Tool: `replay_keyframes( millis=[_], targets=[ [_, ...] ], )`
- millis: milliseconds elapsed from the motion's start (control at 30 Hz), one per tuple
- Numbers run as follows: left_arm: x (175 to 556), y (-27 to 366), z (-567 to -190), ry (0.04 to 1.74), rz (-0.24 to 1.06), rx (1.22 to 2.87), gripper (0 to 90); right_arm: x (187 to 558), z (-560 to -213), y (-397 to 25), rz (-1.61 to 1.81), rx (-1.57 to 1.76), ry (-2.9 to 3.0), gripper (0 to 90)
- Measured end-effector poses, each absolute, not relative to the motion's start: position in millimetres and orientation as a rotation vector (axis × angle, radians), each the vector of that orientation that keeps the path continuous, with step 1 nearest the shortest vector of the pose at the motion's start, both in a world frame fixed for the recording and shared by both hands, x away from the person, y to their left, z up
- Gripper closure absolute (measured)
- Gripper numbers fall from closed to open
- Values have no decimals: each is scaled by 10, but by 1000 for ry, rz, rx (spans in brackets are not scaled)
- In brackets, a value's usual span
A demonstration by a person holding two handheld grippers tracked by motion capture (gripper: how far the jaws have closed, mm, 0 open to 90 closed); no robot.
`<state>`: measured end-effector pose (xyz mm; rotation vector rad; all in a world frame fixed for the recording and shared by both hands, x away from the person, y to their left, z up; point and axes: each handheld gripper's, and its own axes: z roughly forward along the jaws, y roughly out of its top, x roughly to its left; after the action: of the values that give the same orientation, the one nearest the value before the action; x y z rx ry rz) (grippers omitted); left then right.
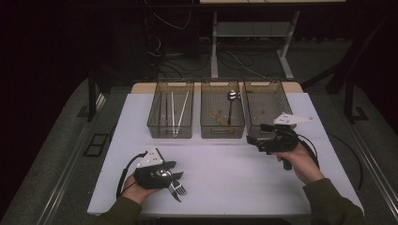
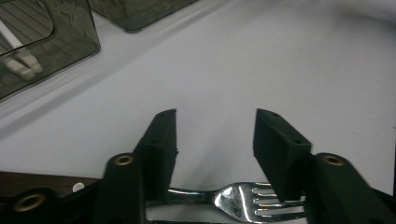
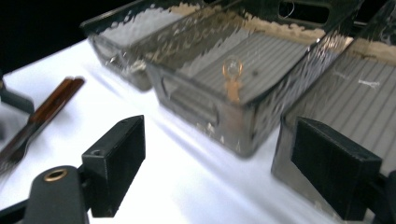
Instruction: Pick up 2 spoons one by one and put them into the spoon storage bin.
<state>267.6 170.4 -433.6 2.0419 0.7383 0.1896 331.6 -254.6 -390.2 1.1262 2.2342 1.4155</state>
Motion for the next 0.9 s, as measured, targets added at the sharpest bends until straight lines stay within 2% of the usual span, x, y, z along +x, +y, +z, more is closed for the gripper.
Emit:
replay_keyframes(
  millis=[433, 900],
  targets=[
    [2681, 1777, -4309, 716, 148, 2081, 884, 2827, -4324, -2802, 1383, 1088, 2311, 186],
    [2615, 1956, -4345, 751, 168, 2151, 890, 2578, -4420, -2918, 1341, 1058, 2353, 185]
  ],
)
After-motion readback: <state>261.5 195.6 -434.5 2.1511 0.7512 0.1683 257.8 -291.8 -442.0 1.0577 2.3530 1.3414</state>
